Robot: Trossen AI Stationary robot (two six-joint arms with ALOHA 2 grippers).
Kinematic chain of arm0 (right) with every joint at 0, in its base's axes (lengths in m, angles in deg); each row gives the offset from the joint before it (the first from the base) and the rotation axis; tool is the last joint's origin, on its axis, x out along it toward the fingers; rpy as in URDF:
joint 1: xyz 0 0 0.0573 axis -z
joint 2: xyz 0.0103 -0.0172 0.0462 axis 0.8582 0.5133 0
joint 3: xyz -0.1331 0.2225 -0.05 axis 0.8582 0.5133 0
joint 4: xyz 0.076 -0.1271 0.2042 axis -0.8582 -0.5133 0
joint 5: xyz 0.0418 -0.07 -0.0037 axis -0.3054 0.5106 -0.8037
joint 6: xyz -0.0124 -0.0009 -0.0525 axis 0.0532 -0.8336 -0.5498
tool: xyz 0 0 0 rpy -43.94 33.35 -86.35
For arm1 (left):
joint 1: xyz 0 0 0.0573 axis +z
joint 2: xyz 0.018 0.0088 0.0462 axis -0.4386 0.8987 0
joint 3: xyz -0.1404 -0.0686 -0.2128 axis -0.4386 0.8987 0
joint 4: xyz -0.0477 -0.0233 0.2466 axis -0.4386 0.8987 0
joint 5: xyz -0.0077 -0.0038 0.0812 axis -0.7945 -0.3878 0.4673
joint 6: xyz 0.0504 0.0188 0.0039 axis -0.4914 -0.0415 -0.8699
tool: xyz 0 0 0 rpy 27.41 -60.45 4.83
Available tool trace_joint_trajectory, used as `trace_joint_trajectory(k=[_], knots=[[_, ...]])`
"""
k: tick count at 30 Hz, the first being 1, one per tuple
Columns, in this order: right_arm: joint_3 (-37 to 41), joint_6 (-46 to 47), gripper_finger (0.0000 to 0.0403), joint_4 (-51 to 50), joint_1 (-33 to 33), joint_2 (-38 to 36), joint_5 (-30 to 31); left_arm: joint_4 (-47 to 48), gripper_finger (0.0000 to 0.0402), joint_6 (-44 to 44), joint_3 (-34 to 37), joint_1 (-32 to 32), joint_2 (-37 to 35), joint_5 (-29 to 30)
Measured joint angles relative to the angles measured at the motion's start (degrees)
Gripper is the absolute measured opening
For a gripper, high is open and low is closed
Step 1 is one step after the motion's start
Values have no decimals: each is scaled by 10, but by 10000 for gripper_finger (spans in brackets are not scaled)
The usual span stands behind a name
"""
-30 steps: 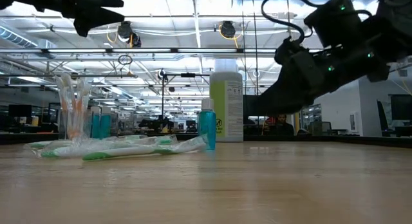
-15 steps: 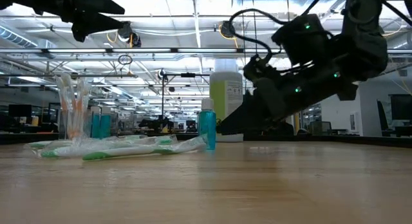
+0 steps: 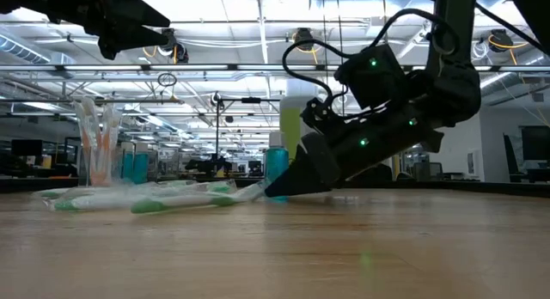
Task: Pick & Place toothbrushing station
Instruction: Put the blue mouthwash into the middle section of the transparent organizer
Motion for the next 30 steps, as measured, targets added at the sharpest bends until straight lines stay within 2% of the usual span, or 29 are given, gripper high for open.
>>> trace_joint_trajectory(k=[7, 30], knots=[[0, -1, 272, 0, 8, 0, 0, 1, 216, 0, 0, 0, 0, 0], [1, 1, 132, 8, 7, 0, -2, 1, 216, 2, 0, 0, 0, -2]])
